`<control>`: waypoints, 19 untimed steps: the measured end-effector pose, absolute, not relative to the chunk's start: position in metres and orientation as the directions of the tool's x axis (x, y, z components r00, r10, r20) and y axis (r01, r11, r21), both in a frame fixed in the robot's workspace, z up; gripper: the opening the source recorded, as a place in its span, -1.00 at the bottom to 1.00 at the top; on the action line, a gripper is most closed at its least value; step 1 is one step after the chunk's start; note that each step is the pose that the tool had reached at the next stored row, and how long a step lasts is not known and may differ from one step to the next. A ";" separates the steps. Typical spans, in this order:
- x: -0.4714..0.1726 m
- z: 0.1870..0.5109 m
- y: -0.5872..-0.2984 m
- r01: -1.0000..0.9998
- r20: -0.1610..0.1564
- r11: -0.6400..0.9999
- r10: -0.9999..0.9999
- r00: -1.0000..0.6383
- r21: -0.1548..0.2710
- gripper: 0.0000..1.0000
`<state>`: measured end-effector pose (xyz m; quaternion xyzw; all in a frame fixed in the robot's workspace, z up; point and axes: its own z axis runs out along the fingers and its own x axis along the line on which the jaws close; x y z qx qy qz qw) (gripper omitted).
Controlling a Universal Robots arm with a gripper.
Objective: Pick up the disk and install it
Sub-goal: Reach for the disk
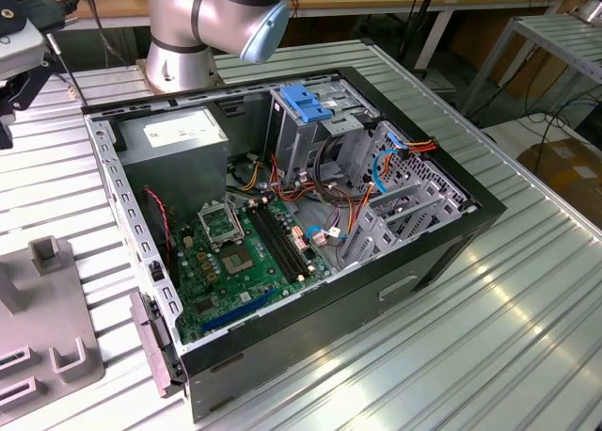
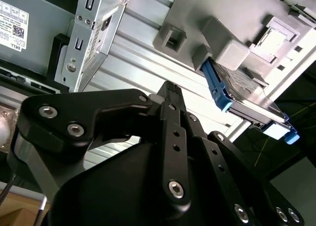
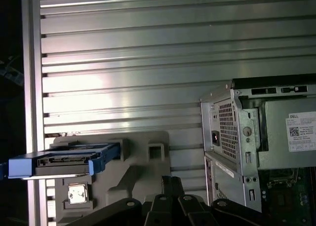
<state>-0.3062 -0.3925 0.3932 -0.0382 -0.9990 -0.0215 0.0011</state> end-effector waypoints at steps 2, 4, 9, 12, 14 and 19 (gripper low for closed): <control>-0.308 0.393 -0.392 0.076 0.004 0.996 0.076 -0.997 0.043 -0.80; -0.311 0.393 -0.392 0.076 0.004 0.996 0.076 -0.997 0.043 -0.80; -0.324 0.393 -0.392 0.076 0.004 0.996 0.076 -0.997 0.043 -0.80; -0.341 0.393 -0.392 0.076 0.004 0.996 0.076 -0.997 0.043 -0.80; -0.354 0.393 -0.392 0.076 0.004 0.996 0.076 -0.997 0.043 -0.80; -0.365 0.393 -0.391 0.076 0.004 0.996 0.076 -0.997 0.043 -0.80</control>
